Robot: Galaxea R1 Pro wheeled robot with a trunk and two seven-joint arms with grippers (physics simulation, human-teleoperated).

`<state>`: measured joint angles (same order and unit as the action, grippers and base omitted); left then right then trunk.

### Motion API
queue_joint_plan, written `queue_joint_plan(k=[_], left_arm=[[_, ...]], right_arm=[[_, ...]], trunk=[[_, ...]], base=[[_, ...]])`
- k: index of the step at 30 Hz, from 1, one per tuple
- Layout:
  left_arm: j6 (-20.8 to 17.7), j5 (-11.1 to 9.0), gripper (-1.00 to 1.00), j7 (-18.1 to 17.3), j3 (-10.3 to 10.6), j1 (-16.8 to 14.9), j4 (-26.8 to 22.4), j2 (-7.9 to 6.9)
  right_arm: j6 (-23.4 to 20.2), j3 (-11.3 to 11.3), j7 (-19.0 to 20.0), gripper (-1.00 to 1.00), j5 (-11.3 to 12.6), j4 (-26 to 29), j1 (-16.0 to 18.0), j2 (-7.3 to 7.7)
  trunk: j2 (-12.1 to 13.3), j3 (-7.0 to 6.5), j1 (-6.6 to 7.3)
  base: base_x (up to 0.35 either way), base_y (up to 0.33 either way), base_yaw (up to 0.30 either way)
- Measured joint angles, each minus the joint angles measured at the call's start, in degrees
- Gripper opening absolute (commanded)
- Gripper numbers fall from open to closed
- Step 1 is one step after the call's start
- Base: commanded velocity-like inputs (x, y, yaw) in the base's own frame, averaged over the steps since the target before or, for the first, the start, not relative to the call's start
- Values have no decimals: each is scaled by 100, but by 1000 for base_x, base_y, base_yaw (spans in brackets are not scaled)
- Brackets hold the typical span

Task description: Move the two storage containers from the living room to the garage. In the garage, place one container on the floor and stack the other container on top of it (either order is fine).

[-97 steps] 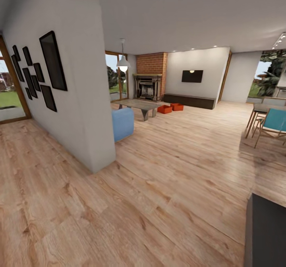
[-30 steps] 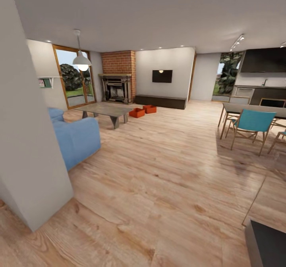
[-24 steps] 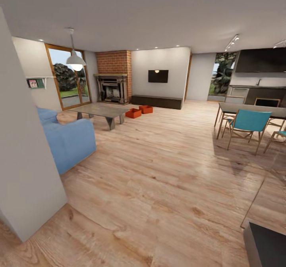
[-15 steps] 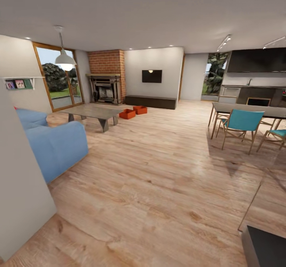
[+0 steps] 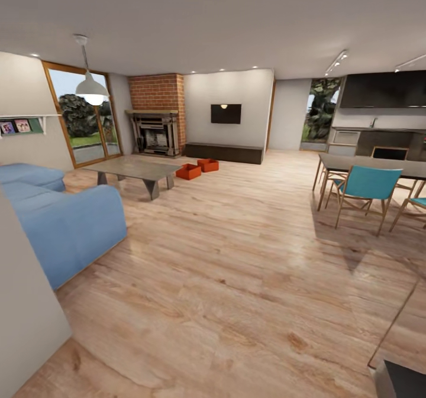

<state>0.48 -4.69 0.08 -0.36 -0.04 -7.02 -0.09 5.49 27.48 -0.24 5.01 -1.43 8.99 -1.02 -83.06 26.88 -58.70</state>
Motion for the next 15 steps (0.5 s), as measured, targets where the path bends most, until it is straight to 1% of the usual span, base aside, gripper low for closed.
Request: queue_joint_plan(k=[15], left_arm=[[0,0,100,0,0,4,2,9]], right_arm=[[16,12,9,100,-71,0,0,0]], trunk=[[0,0,0]], base=[[322,0,0]])
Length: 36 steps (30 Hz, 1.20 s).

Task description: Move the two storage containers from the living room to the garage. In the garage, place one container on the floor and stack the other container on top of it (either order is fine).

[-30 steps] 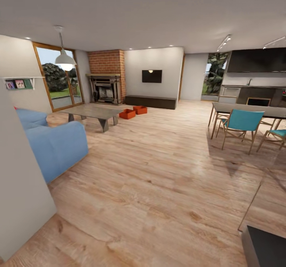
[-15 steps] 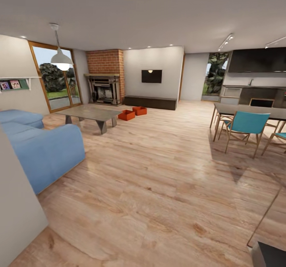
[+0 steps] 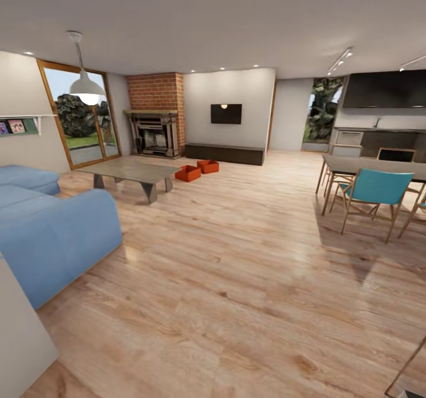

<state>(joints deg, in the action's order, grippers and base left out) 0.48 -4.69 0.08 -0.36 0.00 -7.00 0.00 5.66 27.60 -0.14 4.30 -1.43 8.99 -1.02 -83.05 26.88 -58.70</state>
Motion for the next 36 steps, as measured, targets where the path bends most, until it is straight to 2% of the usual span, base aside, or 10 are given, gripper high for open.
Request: queue_joint_plan(k=[36], left_arm=[[0,0,100,0,0,0,1,-9]], right_arm=[[19,-2,-2,100,21,0,0,0]], trunk=[[0,0,0]], base=[[322,0,0]])
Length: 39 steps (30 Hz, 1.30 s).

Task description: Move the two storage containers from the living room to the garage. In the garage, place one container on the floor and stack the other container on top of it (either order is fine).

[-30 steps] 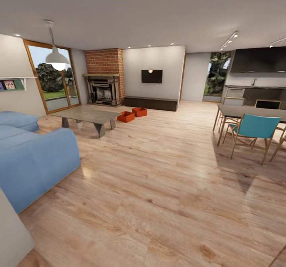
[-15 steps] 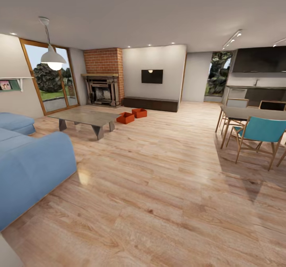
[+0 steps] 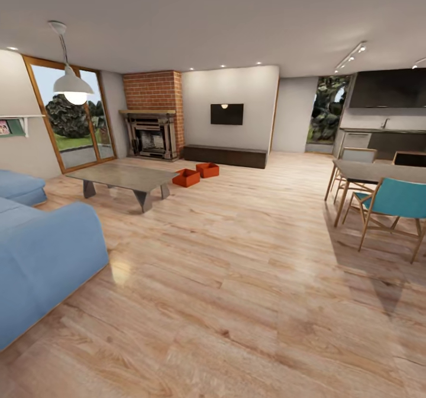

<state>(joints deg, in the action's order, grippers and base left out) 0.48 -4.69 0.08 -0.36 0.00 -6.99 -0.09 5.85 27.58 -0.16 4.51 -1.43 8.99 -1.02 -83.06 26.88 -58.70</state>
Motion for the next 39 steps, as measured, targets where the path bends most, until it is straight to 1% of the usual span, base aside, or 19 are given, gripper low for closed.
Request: queue_joint_plan(k=[39], left_arm=[[0,0,100,0,-1,0,0,0]], right_arm=[[9,-1,0,100,15,0,0,0]], trunk=[[0,0,0]], base=[[322,0,0]])
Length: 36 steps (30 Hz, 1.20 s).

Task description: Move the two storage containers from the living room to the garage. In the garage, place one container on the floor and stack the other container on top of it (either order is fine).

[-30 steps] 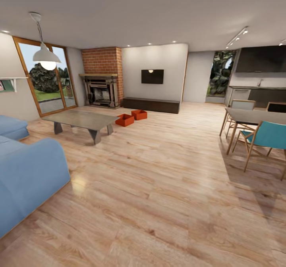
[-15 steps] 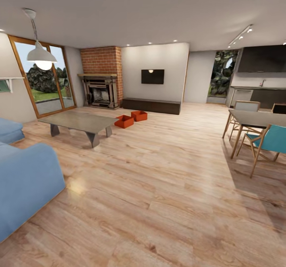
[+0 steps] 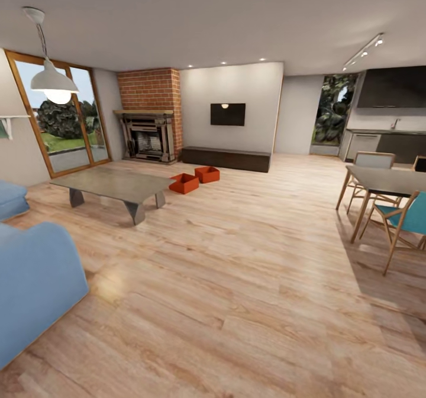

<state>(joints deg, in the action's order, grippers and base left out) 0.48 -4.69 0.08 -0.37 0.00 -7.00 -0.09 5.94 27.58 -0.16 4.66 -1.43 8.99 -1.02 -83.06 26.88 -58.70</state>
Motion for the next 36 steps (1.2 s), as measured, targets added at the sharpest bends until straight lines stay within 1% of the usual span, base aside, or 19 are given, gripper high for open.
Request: queue_joint_plan(k=[20,30,36], left_arm=[[0,0,100,0,1,0,0,0],[0,0,100,0,1,-1,-1,0],[0,0,100,0,0,0,0,0]], right_arm=[[0,-1,0,100,16,0,0,0],[-5,-1,0,100,35,0,0,0],[-1,-1,0,100,35,0,0,0]], trunk=[[0,0,0],[0,0,0],[0,0,0]], base=[[322,0,0],[322,0,-171],[322,0,-56]])
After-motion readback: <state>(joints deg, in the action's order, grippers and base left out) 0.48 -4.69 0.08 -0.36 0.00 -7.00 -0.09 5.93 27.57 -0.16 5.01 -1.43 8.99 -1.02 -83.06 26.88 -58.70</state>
